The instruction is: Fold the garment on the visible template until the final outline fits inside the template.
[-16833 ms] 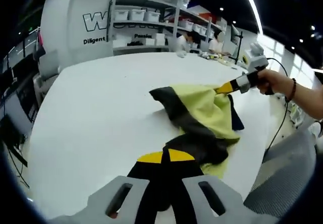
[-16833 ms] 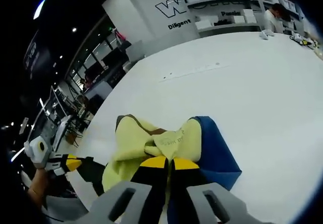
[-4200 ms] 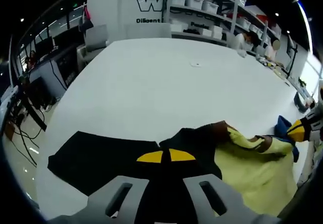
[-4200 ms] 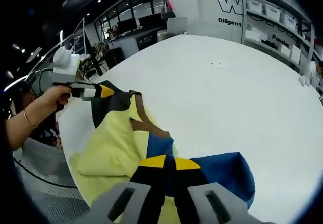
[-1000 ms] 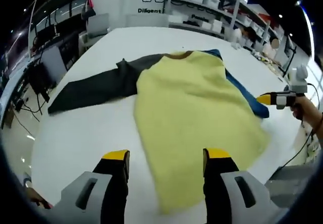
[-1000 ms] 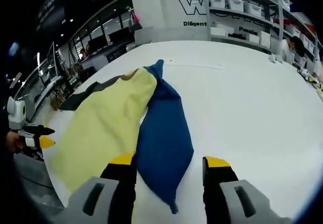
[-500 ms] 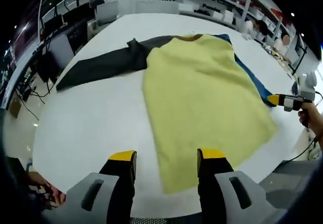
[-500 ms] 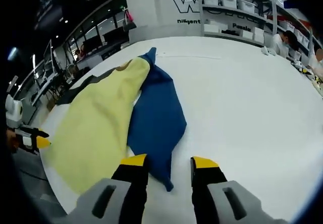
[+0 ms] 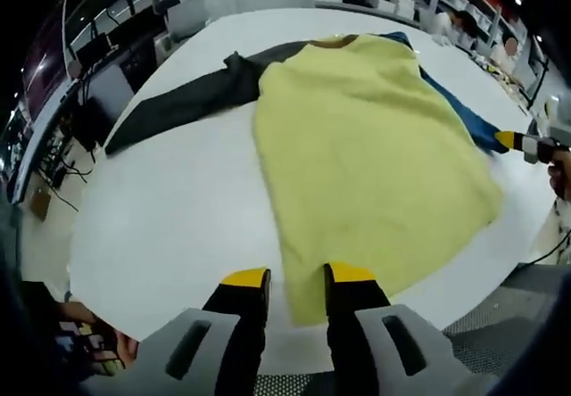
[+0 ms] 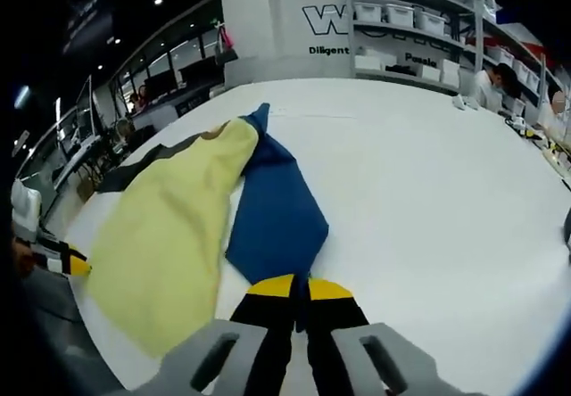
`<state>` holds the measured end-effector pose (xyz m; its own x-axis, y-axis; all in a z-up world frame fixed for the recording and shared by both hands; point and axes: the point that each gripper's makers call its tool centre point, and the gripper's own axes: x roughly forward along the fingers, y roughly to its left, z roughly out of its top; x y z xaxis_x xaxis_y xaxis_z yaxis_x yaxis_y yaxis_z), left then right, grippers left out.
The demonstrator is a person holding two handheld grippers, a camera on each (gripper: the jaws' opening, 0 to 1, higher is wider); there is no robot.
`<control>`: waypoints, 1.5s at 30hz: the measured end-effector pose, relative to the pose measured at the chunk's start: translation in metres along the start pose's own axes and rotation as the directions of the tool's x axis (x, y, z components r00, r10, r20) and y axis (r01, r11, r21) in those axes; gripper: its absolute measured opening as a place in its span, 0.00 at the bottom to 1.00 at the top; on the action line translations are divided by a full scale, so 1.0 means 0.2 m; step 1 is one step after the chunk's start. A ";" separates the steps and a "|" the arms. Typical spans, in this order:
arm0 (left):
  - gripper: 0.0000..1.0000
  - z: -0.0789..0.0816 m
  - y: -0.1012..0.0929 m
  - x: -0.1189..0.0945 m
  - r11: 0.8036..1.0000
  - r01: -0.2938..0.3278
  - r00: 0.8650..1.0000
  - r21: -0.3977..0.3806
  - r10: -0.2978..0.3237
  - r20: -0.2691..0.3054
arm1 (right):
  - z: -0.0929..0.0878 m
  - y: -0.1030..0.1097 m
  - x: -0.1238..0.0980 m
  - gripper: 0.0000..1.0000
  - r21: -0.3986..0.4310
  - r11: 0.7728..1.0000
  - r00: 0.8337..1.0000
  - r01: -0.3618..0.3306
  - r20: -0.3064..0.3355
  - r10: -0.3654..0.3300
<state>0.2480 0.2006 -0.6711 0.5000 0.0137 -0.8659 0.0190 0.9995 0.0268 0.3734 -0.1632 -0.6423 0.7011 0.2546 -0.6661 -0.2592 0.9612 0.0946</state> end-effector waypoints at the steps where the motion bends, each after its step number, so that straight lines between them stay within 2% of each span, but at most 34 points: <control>1: 0.23 0.00 -0.02 0.00 1.000 0.012 1.000 0.006 -0.012 -0.008 | 0.01 -0.02 0.00 0.00 0.001 1.000 1.000 0.005 0.000 -0.005; 3: 0.09 0.00 -0.04 0.01 0.999 0.032 0.999 0.005 -0.032 -0.012 | 0.05 -0.07 -0.01 0.00 0.024 1.000 1.000 0.016 0.003 -0.016; 4: 0.08 0.00 -0.07 0.01 0.998 0.059 0.998 -0.013 -0.059 -0.019 | 0.06 -0.08 -0.01 0.00 0.033 0.999 1.000 0.019 -0.003 -0.019; 5: 0.08 0.00 -0.05 0.01 0.999 0.033 0.999 0.002 -0.033 -0.019 | 0.06 -0.10 -0.02 0.00 0.038 0.999 1.000 0.022 -0.008 -0.022; 6: 0.08 0.00 -0.05 0.00 0.999 0.036 0.999 0.023 -0.035 -0.026 | 0.08 -0.14 -0.01 0.00 0.045 0.999 1.000 0.027 -0.011 -0.026; 9: 0.08 -0.01 -0.02 0.00 0.999 0.047 0.998 0.020 -0.046 -0.039 | 0.10 -0.20 -0.02 0.00 0.068 0.997 0.999 0.034 -0.020 -0.033; 18: 0.08 -0.02 0.19 -0.03 1.000 0.000 0.999 0.003 0.000 -0.050 | 0.15 -0.39 -0.01 0.00 0.058 0.995 0.995 0.081 -0.056 -0.078; 23: 0.08 -0.03 0.28 -0.02 1.000 -0.023 0.998 -0.010 0.022 -0.063 | 0.14 -0.48 0.04 0.00 0.073 0.993 0.990 0.095 -0.112 -0.087; 29: 0.08 -0.03 0.30 -0.02 0.999 -0.034 0.997 -0.016 0.033 -0.072 | 0.12 -0.58 0.09 0.00 0.091 0.989 0.982 0.121 -0.159 -0.105; 32: 0.08 -0.04 0.31 -0.01 0.999 -0.034 0.996 -0.021 0.032 -0.079 | 0.14 -0.62 0.10 0.00 0.161 0.978 0.979 0.135 -0.175 -0.106; 34: 0.08 -0.04 0.31 -0.01 0.999 -0.032 0.996 -0.022 0.030 -0.079 | 0.16 -0.67 0.10 0.00 0.175 0.974 0.976 0.144 -0.186 -0.111; 40: 0.08 -0.03 0.34 -0.02 0.998 -0.049 0.996 -0.029 0.047 -0.077 | 0.20 -0.77 0.09 0.00 0.187 0.963 0.965 0.196 -0.212 -0.155; 45: 0.08 -0.04 0.37 -0.02 0.997 -0.062 0.995 -0.036 0.059 -0.075 | 0.18 -0.84 0.09 0.00 0.176 0.957 0.954 0.232 -0.231 -0.188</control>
<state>0.2411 0.2743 -0.6689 0.4344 0.0752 -0.8976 -0.0430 0.9971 0.0627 0.4538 -0.3162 -0.6435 0.5644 0.0373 -0.8247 0.0317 0.9973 0.0668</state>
